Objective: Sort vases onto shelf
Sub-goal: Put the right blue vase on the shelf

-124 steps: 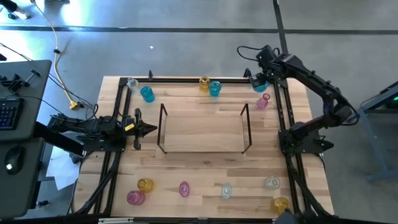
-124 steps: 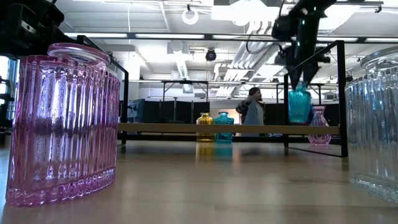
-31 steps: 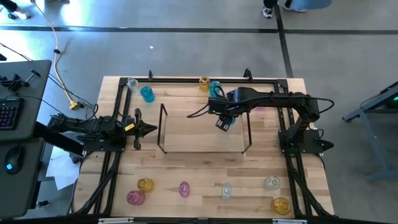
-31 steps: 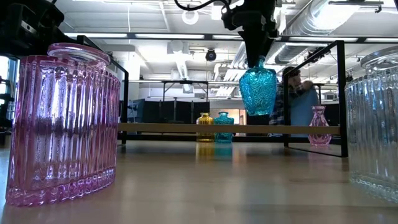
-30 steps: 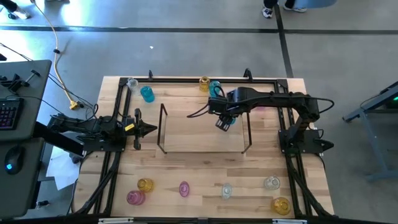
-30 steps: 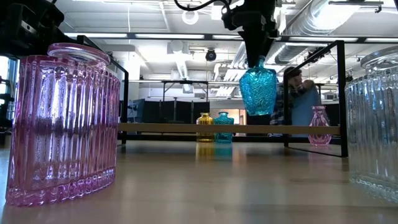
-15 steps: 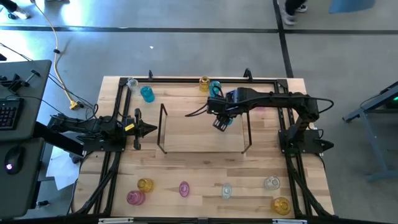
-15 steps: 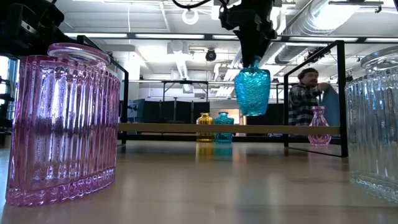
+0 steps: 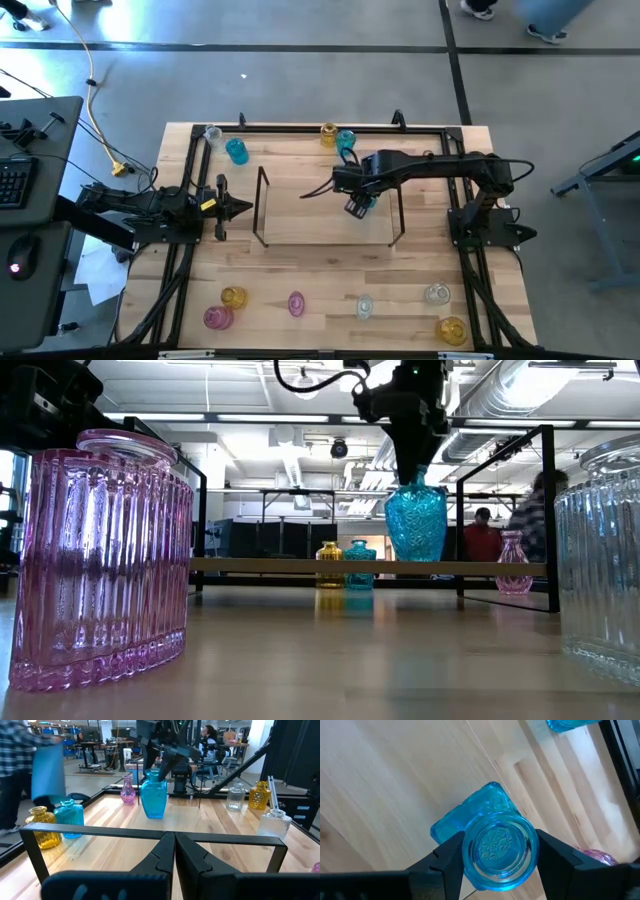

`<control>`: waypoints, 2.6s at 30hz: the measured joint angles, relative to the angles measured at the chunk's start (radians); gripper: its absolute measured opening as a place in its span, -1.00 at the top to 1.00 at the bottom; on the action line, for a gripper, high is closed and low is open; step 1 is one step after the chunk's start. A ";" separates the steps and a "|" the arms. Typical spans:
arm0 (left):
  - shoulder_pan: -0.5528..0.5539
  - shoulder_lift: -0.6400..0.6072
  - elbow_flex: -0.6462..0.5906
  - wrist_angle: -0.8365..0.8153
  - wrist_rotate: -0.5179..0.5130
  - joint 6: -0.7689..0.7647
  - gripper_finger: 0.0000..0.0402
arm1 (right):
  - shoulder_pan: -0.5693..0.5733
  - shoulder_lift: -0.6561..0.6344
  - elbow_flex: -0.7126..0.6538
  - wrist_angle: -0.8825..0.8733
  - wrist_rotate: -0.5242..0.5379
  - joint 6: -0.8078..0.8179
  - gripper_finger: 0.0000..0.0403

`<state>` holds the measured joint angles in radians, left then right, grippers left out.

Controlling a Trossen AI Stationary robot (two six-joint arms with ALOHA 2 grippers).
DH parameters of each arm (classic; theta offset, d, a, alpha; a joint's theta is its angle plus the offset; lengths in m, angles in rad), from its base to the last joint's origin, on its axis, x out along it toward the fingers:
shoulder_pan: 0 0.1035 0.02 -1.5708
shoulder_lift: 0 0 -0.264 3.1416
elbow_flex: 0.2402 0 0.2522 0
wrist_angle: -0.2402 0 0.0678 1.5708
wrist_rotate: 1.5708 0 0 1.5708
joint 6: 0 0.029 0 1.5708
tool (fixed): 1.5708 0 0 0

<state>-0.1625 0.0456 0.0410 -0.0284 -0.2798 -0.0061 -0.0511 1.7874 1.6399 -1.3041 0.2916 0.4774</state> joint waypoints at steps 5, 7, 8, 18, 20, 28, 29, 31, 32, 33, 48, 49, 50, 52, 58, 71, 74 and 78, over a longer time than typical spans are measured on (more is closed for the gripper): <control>0.000 0.000 0.000 0.000 0.000 0.001 0.98 | 0.000 0.000 0.000 -0.005 0.000 0.016 0.12; 0.000 0.000 0.000 0.000 0.000 0.000 0.98 | 0.000 0.000 0.000 -0.011 -0.001 0.020 0.11; 0.000 0.000 0.000 0.000 0.000 0.000 0.98 | 0.000 0.000 0.000 -0.013 -0.001 0.020 0.09; 0.000 0.000 0.000 0.000 0.000 0.000 0.98 | 0.000 0.000 0.000 -0.034 -0.004 0.047 -0.09; 0.000 0.000 0.000 0.000 0.000 0.000 0.98 | 0.000 0.000 0.000 -0.035 -0.004 0.047 -0.11; 0.000 0.000 0.000 0.000 0.000 0.001 0.98 | 0.000 0.000 0.000 -0.041 -0.011 0.046 -0.18; 0.000 0.000 0.000 0.000 0.000 0.001 0.98 | 0.000 0.000 0.000 -0.041 -0.011 0.046 -0.18; 0.000 0.000 0.000 0.000 0.000 0.000 0.98 | 0.000 0.000 0.000 -0.042 -0.013 0.047 -0.18; 0.000 0.000 0.000 0.000 0.000 0.001 0.98 | 0.000 0.000 0.000 -0.042 -0.013 0.046 -0.18; 0.000 0.000 0.000 0.000 0.000 0.000 0.98 | 0.000 0.000 0.000 -0.042 -0.014 0.046 -0.18; 0.000 0.000 0.000 0.000 0.000 0.001 0.98 | 0.000 -0.001 0.000 -0.042 -0.037 0.013 -0.19; 0.000 0.000 0.000 0.000 0.000 0.000 0.98 | 0.000 -0.001 0.000 -0.042 -0.037 0.012 -0.19; 0.000 0.000 0.000 0.000 0.000 0.000 0.98 | -0.001 -0.001 0.000 -0.042 -0.037 0.011 -0.19; 0.000 0.000 0.000 0.000 0.000 0.000 0.98 | 0.000 -0.001 0.000 -0.042 -0.037 0.002 -0.19; 0.000 0.000 0.000 0.000 0.000 0.000 0.98 | 0.000 -0.001 0.000 -0.042 -0.037 -0.007 -0.19; 0.000 0.000 0.000 0.000 0.000 0.001 0.98 | 0.000 -0.001 0.001 -0.059 -0.037 -0.007 -0.19; 0.000 0.000 0.000 0.000 0.000 0.000 0.98 | 0.000 -0.001 0.001 -0.068 -0.037 -0.007 -0.19; 0.000 0.000 0.000 0.000 0.000 0.000 0.98 | 0.000 -0.001 0.001 -0.069 -0.038 -0.007 -0.19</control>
<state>-0.1625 0.0456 0.0410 -0.0286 -0.2798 -0.0057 -0.0513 1.7863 1.6409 -1.3730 0.2540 0.4706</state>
